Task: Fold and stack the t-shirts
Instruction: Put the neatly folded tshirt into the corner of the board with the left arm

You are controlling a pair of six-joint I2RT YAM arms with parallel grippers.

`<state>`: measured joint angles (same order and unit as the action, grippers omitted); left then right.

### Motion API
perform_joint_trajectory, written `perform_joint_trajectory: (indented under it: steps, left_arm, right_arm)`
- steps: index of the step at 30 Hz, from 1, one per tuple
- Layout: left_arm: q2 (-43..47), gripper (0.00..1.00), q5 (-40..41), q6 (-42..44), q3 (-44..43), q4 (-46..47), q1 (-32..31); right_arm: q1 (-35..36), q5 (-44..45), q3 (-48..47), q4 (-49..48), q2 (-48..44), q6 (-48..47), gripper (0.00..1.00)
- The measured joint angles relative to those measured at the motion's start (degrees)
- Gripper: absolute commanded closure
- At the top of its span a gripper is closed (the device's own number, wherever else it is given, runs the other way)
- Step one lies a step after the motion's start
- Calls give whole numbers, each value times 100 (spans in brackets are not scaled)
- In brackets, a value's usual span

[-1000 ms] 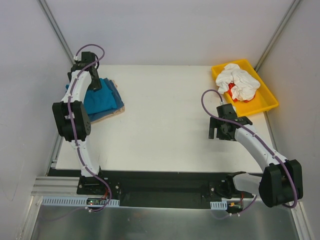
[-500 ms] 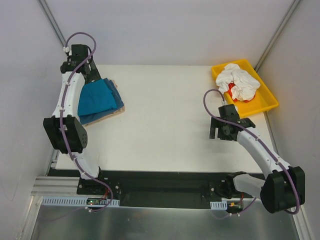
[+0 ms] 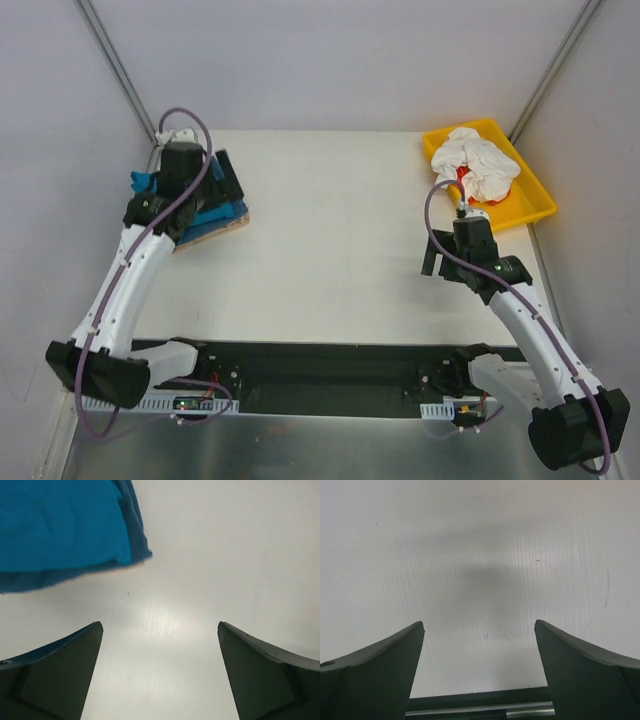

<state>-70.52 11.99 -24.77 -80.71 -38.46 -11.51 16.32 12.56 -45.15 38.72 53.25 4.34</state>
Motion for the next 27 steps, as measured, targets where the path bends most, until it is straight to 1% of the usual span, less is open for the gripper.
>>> perform_joint_trajectory:
  steps: [3,6,8,12,14,21,24,27]
  left_arm:
    - [789,1,-339,-343,1410,358,-407]
    - [1451,1,-664,-673,2588,597,-468]
    - [1797,1,-815,-859,3204,682,-468]
    - [2411,1,-1021,-1082,4065,935,-468]
    - [2769,1,-1051,-1156,4415,1036,-468]
    - [3906,1,-1054,-1290,5178,1169,-468]
    - [4127,1,-1056,-1357,5342,1182,-468]
    - [4120,1,-1093,-1386,5377,1204,-468]
  right_arm:
    - [0,-361,236,-162,-264,0,3]
    - [0,-839,446,-334,-398,-52,3]
    - [0,-1069,553,-466,-474,-72,3]
    - [0,-1250,730,-745,-715,-74,3]
    - [0,-1279,863,-918,-938,-74,3]
    - [0,-1287,1506,-1263,-1768,-52,3]
    - [0,-1287,1703,-1279,-1976,-55,3]
    - [0,-1285,1803,-1279,-2133,-55,3]
